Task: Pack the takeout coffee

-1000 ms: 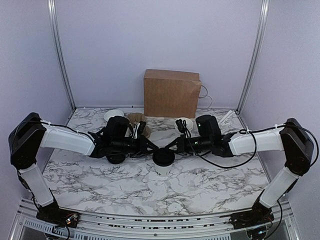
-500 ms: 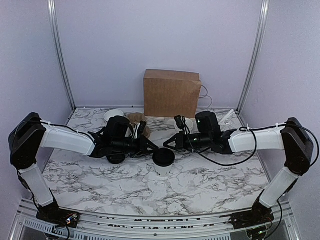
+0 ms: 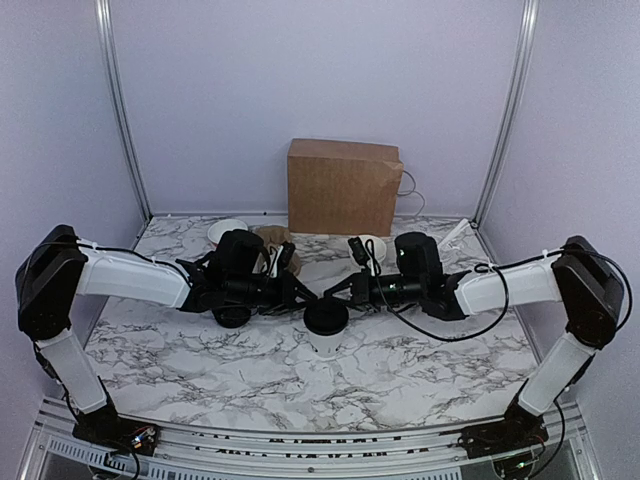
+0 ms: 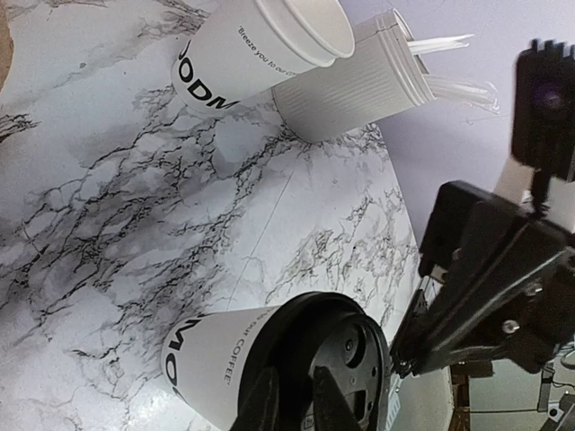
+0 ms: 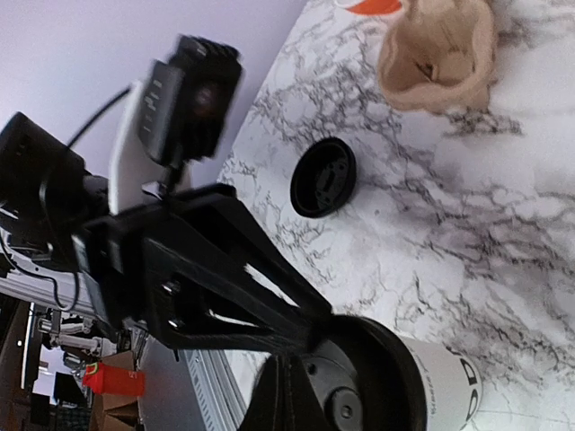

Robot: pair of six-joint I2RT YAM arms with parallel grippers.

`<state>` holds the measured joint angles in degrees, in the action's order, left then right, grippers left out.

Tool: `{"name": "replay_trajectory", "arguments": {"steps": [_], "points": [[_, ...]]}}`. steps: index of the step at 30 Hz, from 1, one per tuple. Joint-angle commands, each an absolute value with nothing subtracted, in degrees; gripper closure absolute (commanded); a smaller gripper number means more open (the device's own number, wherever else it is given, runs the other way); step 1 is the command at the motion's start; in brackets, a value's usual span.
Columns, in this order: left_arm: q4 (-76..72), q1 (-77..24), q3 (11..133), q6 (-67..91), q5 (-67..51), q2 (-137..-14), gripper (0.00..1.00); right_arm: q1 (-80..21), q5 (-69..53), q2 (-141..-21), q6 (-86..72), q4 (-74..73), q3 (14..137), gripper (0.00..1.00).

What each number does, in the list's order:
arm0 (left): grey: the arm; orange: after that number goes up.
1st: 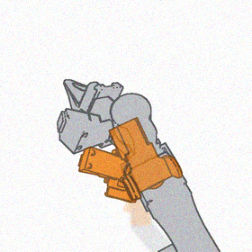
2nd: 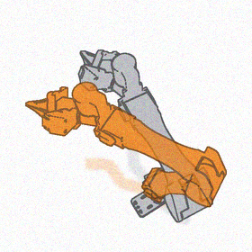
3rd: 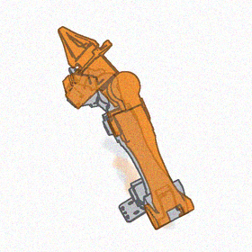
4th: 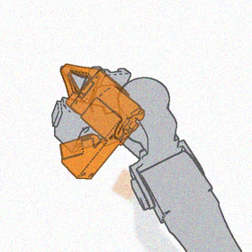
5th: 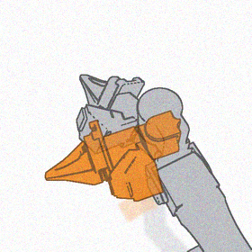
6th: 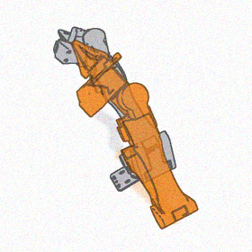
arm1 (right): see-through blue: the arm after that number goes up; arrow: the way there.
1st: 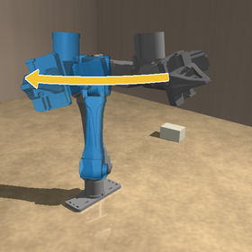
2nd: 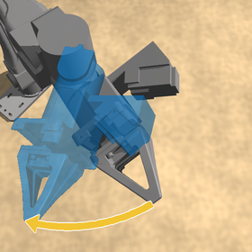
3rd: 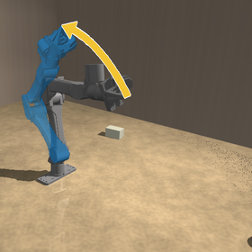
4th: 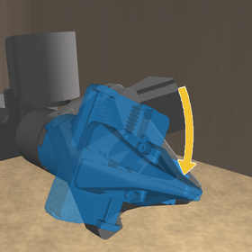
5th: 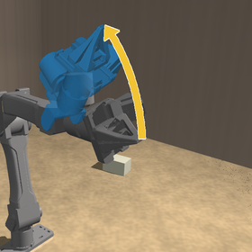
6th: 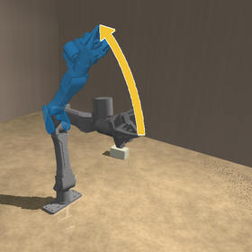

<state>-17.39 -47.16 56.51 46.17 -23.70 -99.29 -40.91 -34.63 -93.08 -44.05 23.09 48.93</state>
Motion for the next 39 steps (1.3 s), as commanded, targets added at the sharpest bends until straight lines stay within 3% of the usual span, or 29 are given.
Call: {"name": "replay_trajectory", "arguments": {"steps": [1,16,25,34,39], "points": [[-13.8,-47.5,58.4,44.7,-22.6,-97.3,0.84,-41.0,-37.6,-97.7,-49.2,30.5,44.3,0.99],[-8.3,-48.0,61.7,41.7,-21.6,-93.6,0.83,-41.0,-34.7,-94.8,-45.0,22.7,49.7,1.0],[-12.5,-49.2,59.7,45.1,-26.2,-88.6,0.82,-41.1,-34.5,-95.0,-44.0,21.2,51.4,1.0],[-18.7,-49.3,51.3,46.1,-29.0,-99.8,0.8,-41.1,-34.5,-96.2,-44.8,22.0,50.1,1.0],[-18.8,-49.4,51.5,45.8,-28.2,-99.1,0.8,-41.1,-34.6,-96.1,-44.7,22.1,50.0,1.0]]}}
